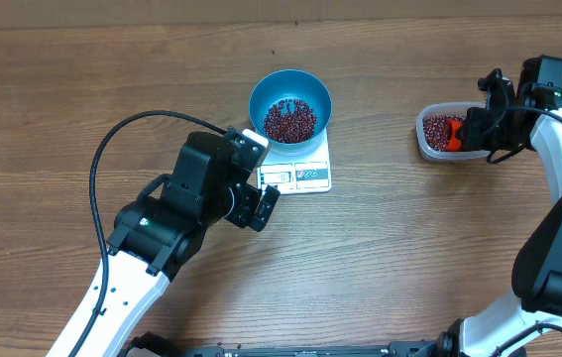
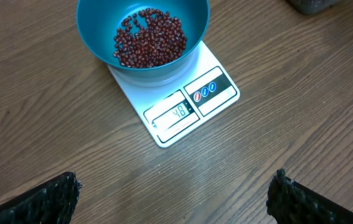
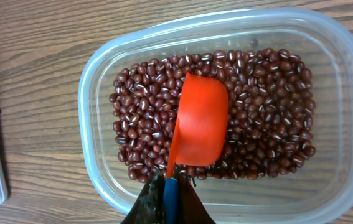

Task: Scoop item into bowl and weigh 150g on scale
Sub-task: 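Lower the red scoop into the bean tub and drag it through beans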

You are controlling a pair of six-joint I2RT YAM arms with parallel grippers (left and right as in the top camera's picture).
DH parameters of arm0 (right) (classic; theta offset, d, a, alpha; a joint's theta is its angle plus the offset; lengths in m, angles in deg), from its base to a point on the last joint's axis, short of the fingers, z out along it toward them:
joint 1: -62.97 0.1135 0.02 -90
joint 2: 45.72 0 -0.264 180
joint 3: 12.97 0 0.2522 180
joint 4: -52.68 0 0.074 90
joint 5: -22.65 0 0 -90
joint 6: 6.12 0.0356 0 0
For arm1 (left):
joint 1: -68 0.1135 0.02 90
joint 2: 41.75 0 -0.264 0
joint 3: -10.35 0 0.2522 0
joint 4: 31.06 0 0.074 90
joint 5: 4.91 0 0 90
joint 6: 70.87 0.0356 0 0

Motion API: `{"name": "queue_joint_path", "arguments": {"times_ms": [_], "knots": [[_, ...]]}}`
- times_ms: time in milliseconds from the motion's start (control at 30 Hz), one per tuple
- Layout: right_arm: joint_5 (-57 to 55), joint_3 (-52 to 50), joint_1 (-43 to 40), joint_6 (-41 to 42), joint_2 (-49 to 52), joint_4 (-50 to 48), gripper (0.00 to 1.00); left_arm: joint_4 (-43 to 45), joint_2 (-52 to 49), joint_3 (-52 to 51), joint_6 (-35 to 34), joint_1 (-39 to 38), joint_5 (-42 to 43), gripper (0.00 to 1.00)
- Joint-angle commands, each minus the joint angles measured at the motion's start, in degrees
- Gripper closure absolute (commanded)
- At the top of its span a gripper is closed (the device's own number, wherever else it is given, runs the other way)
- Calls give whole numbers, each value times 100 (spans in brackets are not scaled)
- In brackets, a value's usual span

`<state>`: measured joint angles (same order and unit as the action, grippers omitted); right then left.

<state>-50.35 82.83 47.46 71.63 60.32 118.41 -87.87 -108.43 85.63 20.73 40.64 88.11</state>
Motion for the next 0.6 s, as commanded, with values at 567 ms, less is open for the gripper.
{"name": "queue_joint_path", "arguments": {"times_ms": [567], "knots": [[970,-68,0,-31,72,-52,96,17,-39,138,-52,-15,85,1]]}}
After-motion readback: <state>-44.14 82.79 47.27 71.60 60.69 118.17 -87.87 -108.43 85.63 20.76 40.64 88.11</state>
